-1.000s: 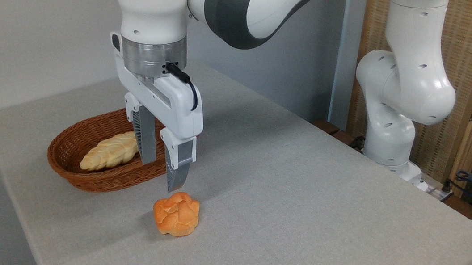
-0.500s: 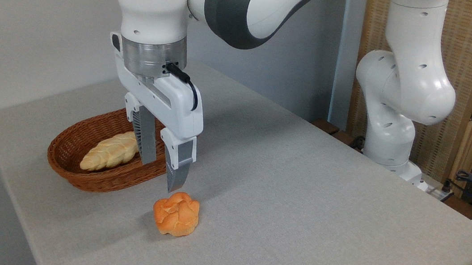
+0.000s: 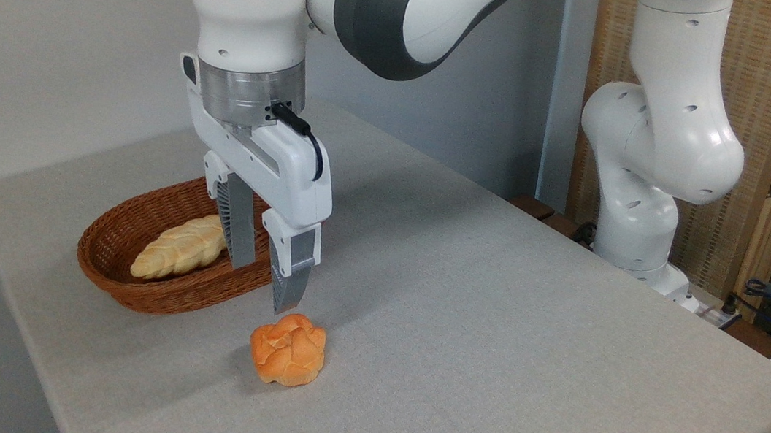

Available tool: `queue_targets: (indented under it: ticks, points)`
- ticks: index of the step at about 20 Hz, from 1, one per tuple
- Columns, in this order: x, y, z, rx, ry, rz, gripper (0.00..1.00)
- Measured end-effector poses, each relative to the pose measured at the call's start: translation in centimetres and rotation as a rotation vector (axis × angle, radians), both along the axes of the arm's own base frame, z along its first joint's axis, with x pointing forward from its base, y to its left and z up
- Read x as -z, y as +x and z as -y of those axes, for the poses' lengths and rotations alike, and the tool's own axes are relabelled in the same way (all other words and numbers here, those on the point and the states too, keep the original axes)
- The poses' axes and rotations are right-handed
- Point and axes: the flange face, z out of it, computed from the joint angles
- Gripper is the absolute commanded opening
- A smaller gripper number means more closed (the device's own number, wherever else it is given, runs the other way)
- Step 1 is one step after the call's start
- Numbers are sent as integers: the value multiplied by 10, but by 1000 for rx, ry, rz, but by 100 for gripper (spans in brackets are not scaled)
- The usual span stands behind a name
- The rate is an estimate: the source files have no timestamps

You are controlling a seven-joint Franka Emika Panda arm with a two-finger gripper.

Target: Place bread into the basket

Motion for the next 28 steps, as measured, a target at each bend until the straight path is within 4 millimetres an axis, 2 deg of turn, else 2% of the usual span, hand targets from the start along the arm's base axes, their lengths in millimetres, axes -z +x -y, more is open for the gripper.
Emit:
queue_targets:
  ticks: [19,28]
  points:
    - [3,0,1,1,1,-5,100]
    - [47,9,6,6,15,-81,100]
